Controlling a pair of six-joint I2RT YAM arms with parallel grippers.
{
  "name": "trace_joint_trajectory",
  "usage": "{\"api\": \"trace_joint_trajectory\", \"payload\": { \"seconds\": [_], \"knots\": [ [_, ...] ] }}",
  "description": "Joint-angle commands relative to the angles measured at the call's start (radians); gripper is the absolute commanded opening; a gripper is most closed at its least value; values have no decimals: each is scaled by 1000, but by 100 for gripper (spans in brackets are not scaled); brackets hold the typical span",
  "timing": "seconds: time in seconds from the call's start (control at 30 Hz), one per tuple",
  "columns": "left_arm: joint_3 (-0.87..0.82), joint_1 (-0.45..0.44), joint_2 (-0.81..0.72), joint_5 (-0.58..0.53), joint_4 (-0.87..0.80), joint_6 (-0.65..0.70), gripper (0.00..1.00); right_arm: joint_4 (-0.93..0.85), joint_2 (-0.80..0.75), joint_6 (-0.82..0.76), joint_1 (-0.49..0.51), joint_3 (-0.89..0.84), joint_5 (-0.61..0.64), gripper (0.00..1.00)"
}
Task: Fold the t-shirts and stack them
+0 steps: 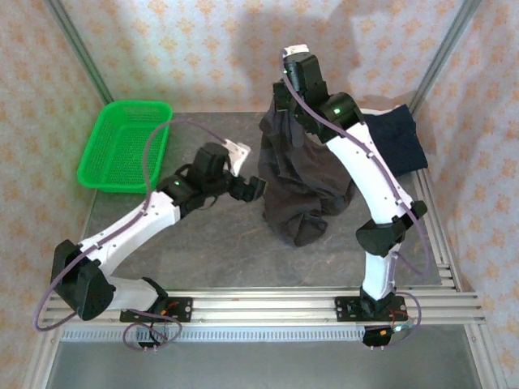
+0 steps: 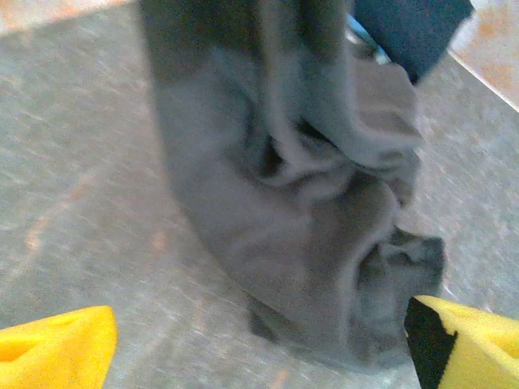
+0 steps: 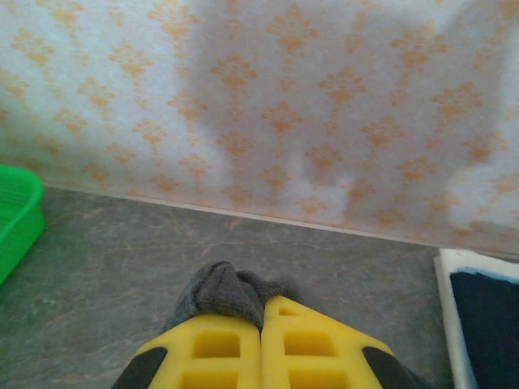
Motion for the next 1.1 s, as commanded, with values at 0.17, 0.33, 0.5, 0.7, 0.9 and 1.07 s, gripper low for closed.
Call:
{"api": "trace_joint_trajectory", "payload": {
  "seconds": [0.17,0.33,0.5,0.7,0.9,1.07],
  "knots": [
    [-6,-226,306,-167,166,-66,100,-53,-61,120,-111,-42,97,0],
    [124,-253,514,-231,95,-65,96,-30,-135,137,-160,-142,61,0],
    [187,-235,571,-271,17,-26,25,11,-230,169,-227,-280,23,0],
    [186,-43,462,-222,-42,34,0,64,-384,189,-252,-490,-55,0],
    [250,254,341,-75,47,7,27,199,-578,275,-239,-826,-272,0],
    [673,348,564,-102,-259,-27,61,437,-588,432,-46,-1138,-428,0]
  ]
}}
